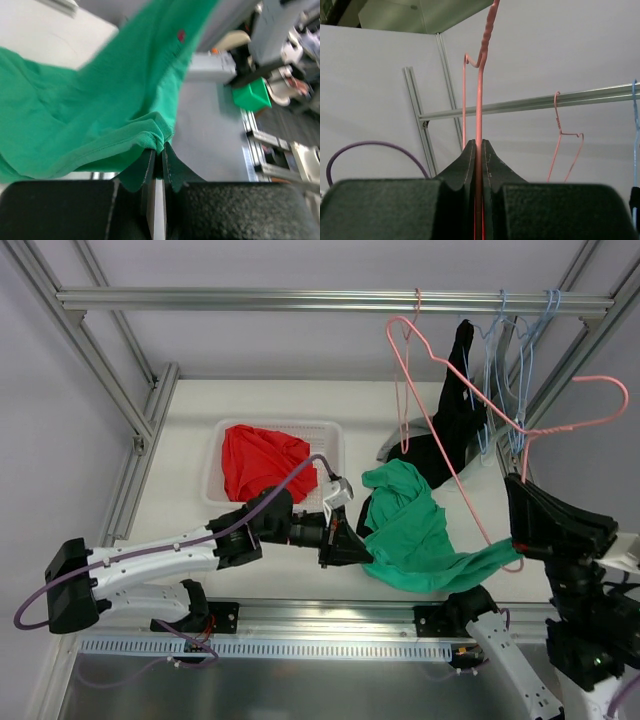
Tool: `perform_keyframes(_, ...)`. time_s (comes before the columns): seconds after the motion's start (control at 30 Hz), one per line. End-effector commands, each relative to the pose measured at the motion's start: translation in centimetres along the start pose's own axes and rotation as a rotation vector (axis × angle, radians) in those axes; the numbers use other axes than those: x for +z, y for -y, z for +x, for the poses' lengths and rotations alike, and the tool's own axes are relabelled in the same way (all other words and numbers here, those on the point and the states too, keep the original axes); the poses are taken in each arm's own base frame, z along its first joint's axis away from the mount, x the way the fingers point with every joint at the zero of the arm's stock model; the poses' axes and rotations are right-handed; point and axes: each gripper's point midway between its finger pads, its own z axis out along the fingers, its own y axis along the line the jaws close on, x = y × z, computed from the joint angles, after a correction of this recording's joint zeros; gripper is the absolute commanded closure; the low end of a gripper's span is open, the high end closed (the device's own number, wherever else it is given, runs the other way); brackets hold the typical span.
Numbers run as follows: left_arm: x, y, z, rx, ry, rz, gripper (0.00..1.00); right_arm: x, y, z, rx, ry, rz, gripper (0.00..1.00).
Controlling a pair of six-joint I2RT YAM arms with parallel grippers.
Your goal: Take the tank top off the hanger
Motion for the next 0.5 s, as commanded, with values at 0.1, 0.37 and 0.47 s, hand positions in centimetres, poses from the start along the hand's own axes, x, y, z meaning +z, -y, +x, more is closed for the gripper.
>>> perform_keyframes(0.1, 0.5, 1.4, 7.4, 0.002, -0.24, 0.174, 1.0, 4.5, 0.2, -5.6, 0.138, 0.466, -0.088, 1.0)
perform_keyframes(0.37, 0.6, -3.4, 12.9, -0.065, -0.341, -0.132, 1.0, 6.6, 7.5, -0.2, -0.224, 0.215, 0.255, 1.0)
perform_keyframes(0.47, -0.7, -5.8, 11.7, -0.078, -0.26, -0.309, 1.0, 3.3, 8.6, 4.5, -0.252, -0.097, 0.316, 1.0)
